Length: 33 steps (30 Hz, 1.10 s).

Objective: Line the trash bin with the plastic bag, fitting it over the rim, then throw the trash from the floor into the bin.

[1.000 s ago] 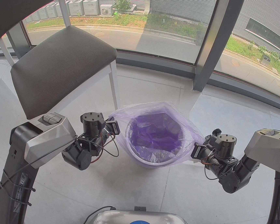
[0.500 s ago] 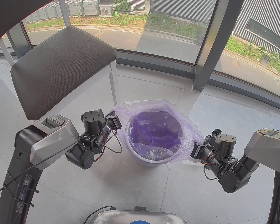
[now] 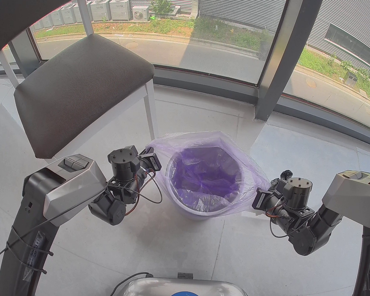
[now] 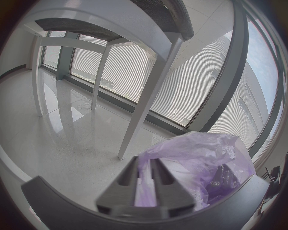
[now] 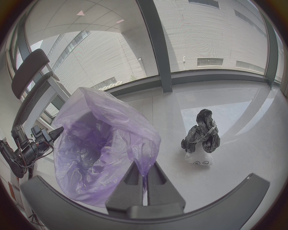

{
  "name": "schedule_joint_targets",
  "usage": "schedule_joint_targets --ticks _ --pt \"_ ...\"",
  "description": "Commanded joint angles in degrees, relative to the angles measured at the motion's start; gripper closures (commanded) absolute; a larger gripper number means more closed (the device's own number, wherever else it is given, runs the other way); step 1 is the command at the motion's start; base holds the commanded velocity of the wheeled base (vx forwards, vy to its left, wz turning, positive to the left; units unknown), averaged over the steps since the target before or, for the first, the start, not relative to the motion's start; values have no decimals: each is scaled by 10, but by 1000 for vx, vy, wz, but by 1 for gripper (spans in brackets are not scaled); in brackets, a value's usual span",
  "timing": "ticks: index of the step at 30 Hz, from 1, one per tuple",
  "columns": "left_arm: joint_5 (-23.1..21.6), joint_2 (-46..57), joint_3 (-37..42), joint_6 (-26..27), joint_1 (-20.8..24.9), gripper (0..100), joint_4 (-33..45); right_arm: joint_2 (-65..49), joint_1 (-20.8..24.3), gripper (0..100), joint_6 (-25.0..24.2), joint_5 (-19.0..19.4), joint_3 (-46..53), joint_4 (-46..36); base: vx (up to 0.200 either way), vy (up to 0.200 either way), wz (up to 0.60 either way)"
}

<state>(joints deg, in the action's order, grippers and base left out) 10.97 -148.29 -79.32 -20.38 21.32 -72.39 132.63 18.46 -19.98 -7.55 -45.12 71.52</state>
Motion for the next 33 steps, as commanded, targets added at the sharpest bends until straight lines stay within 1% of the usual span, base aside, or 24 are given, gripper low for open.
schedule_joint_targets --ticks 1,4,6,11,12,16,17,18,19,22,29,30,33 --pt "0 -2 0 1 -1 0 0 1 0 100 0 0 1 0 0 0 0" --pt "2 3 4 10 -9 0 11 0 1 100 0 0 2 0 0 0 0" --pt "-1 19 13 25 -24 0 17 -1 1 100 0 0 3 0 0 0 0" --pt "-23 47 46 28 -37 0 24 -2 1 100 0 0 3 0 0 0 0" --pt "-35 56 55 28 -39 0 24 -2 1 100 0 0 3 0 0 0 0" --pt "-58 85 92 32 -46 0 32 -3 1 100 1 0 4 -1 0 0 0" --pt "-72 100 113 40 -51 0 48 -3 1 100 1 0 4 -1 0 0 0" --pt "-75 105 118 45 -53 0 53 -3 1 100 1 0 4 -1 0 0 0" --pt "-95 132 150 72 -60 0 79 -2 1 100 2 0 4 -1 0 0 0" --pt "-123 172 190 90 -65 0 88 -2 2 100 3 0 5 -2 0 0 0" --pt "-126 199 213 91 -60 0 86 1 3 100 7 0 10 -3 0 0 0" --pt "-126 197 213 91 -60 0 84 1 3 0 12 0 11 -2 0 0 0" --pt "-126 196 214 92 -59 0 84 0 3 0 12 1 11 1 0 0 0"
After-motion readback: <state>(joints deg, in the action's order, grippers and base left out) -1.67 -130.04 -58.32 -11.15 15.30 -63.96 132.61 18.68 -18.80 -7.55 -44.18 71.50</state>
